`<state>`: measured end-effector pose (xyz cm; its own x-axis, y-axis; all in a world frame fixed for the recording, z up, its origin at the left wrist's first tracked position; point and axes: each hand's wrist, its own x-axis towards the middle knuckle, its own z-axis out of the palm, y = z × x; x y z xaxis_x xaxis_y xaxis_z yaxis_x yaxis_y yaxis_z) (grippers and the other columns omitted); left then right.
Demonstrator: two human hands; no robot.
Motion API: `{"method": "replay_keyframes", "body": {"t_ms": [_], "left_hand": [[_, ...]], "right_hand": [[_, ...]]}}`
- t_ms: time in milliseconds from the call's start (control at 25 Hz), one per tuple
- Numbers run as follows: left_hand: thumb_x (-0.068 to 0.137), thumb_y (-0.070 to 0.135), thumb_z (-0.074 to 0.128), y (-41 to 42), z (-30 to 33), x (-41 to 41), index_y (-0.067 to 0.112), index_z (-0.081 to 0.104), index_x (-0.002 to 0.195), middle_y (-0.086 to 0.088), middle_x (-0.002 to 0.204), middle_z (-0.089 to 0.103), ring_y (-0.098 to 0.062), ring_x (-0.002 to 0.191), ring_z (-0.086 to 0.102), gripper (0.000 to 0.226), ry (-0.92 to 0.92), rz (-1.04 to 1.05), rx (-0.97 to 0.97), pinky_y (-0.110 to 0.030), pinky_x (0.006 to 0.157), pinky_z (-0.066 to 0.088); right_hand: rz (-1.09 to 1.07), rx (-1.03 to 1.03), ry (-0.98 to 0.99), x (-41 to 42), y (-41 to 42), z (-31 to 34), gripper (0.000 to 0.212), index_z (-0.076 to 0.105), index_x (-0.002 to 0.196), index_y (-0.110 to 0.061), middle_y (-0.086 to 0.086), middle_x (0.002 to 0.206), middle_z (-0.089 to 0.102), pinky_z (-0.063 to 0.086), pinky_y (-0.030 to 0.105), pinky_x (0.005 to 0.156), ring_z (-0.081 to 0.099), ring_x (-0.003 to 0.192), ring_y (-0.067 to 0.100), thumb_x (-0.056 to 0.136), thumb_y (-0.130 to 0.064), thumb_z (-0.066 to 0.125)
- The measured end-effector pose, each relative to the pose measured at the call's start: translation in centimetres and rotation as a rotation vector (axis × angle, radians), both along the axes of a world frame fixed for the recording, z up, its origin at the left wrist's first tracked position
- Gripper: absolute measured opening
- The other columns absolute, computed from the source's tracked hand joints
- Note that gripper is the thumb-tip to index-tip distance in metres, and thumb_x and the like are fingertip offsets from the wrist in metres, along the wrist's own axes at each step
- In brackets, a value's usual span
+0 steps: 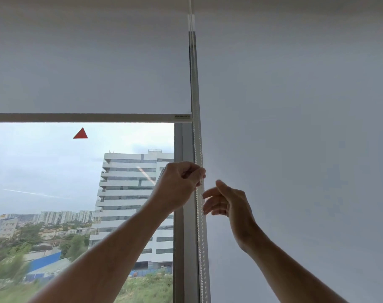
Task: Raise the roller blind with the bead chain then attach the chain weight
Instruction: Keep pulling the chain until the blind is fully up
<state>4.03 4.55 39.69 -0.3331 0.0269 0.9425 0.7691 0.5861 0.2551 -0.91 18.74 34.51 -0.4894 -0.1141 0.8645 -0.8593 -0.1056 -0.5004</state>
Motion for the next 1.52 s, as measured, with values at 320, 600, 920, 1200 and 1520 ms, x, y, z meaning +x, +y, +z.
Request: {"method": "replay_keyframes", "body": {"t_ms": [320, 600, 920, 1200, 1520], "left_hand": [[0.090, 0.028, 0.065, 0.2, -4.0, -0.3, 0.036, 0.068, 0.067, 0.014, 0.061, 0.069, 0.001, 0.060, 0.065, 0.025, -0.032, 0.026, -0.071, -0.020, 0.067, 0.055], [0.089, 0.026, 0.067, -0.1, -6.0, -0.5, 0.032, 0.072, 0.070, 0.011, 0.060, 0.068, -0.002, 0.060, 0.062, 0.021, -0.040, -0.082, -0.055, -0.017, 0.063, 0.050], [0.081, 0.057, 0.052, -1.7, -4.7, -0.9, 0.021, 0.072, 0.067, 0.003, 0.058, 0.069, -0.005, 0.054, 0.063, 0.043, 0.026, -0.110, 0.156, -0.020, 0.056, 0.051], [0.090, 0.054, 0.051, 0.7, 1.8, 1.1, 0.028, 0.071, 0.074, 0.005, 0.078, 0.075, -0.009, 0.074, 0.071, 0.036, 0.008, -0.093, 0.177, -0.025, 0.065, 0.056], [0.086, 0.022, 0.072, 1.4, 1.4, 1.1, 0.017, 0.075, 0.077, 0.006, 0.063, 0.074, 0.001, 0.047, 0.056, 0.011, -0.147, -0.225, 0.316, -0.018, 0.053, 0.045]], "right_hand": [[-0.140, -0.023, 0.014, 2.6, -1.3, 7.1, 0.039, 0.068, 0.089, -0.019, -0.004, 0.068, 0.073, 0.048, 0.027, 0.067, 0.068, 0.058, 0.004, 0.104, -0.042, 0.041], [-0.094, -0.068, 0.048, 3.0, -2.1, 6.7, 0.041, 0.061, 0.067, -0.019, -0.005, 0.050, 0.056, 0.048, 0.021, 0.056, 0.054, 0.043, 0.002, 0.104, -0.015, 0.044], [-0.137, -0.052, 0.130, 3.4, -2.0, 4.2, 0.039, 0.061, 0.069, -0.017, -0.005, 0.052, 0.056, 0.050, 0.019, 0.056, 0.055, 0.046, 0.001, 0.103, -0.010, 0.044], [-0.126, -0.025, 0.132, 3.4, -2.8, 1.4, 0.040, 0.062, 0.067, -0.017, -0.008, 0.050, 0.057, 0.053, 0.020, 0.060, 0.056, 0.047, 0.003, 0.104, -0.015, 0.047], [0.038, 0.035, 0.098, 2.5, -2.0, -0.8, 0.042, 0.068, 0.066, -0.023, -0.004, 0.053, 0.065, 0.052, 0.014, 0.062, 0.063, 0.053, 0.010, 0.102, -0.033, 0.050]]}}
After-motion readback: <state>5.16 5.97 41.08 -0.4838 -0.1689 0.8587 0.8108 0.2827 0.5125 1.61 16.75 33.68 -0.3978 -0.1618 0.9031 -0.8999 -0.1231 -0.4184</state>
